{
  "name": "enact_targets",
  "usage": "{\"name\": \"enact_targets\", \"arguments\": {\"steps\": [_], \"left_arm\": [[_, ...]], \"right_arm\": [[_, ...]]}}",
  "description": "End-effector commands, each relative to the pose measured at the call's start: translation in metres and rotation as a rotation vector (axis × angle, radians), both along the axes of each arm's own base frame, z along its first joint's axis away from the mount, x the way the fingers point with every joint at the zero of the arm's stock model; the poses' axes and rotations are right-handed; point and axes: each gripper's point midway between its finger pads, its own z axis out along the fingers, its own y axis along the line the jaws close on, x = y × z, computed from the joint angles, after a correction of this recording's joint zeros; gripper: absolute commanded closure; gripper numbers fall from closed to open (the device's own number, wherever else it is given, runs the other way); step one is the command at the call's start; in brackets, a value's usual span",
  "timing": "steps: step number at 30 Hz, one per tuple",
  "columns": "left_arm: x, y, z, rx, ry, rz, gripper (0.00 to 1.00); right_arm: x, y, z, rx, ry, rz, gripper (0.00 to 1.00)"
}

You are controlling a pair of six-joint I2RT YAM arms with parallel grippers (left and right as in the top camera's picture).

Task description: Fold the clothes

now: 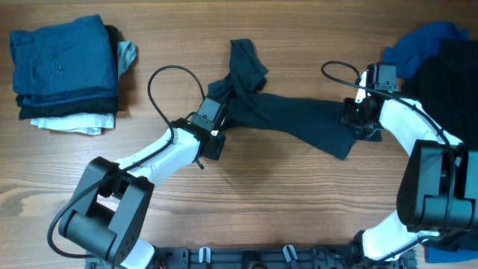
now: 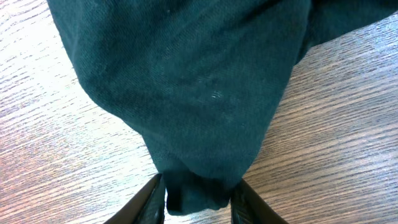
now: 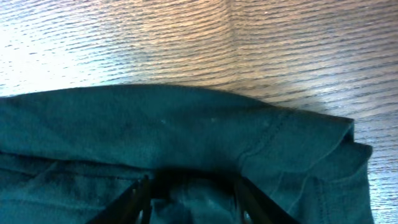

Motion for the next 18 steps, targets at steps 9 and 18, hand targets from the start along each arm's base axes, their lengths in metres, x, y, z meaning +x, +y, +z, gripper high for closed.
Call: {"name": "enact_targets", "arguments": {"steps": [9,18], "left_arm": [[-0.018,0.005,-0.017,0.009,0.077,0.000,0.68],[-0.016,0.003,-0.016,0.004,0.068,0.000,0.92]], "right_arm": [[0.000,0.008,0.004,0.052,-0.004,0.019,0.96],[0.046,0.021,0.140,0.104,-0.300,0.085,0.96]]}}
